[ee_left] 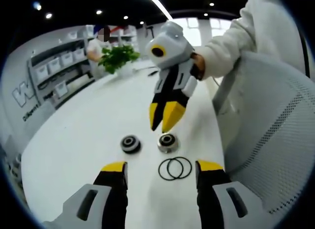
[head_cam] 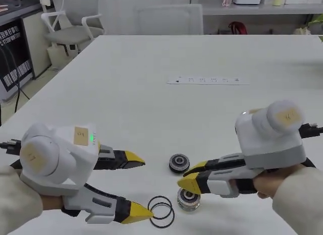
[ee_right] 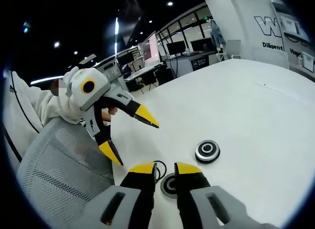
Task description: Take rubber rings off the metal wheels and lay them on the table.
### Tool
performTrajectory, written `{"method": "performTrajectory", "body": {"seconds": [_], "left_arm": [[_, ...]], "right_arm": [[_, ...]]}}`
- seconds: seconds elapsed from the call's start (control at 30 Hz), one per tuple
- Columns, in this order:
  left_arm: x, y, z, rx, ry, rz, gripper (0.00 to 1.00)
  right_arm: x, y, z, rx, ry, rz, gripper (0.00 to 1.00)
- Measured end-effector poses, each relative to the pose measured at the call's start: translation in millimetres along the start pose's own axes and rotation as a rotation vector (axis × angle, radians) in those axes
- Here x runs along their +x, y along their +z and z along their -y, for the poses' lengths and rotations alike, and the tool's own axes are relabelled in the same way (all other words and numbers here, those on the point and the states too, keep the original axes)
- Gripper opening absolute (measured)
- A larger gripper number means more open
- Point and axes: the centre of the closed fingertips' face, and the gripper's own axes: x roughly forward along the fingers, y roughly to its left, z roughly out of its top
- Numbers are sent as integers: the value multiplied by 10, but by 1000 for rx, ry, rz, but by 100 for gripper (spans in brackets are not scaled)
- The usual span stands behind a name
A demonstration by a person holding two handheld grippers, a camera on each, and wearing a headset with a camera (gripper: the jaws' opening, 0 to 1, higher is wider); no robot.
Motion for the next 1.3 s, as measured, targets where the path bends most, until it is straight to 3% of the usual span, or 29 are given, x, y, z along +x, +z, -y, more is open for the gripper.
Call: {"method": "performTrajectory", "body": {"seconds": [0.83,1.1,1.3], "left_arm": [[-3,-6,-17,-11,7,0,56],[-12,-1,-39,-13,20,1,54],[-33,61,-73,-28,37,26,54]], "right_arm": [[-242,163,232,18,-73,96,20],[-295,143,311,29,-88,105,21],[-330,96,397,46,-104,106,21]]}}
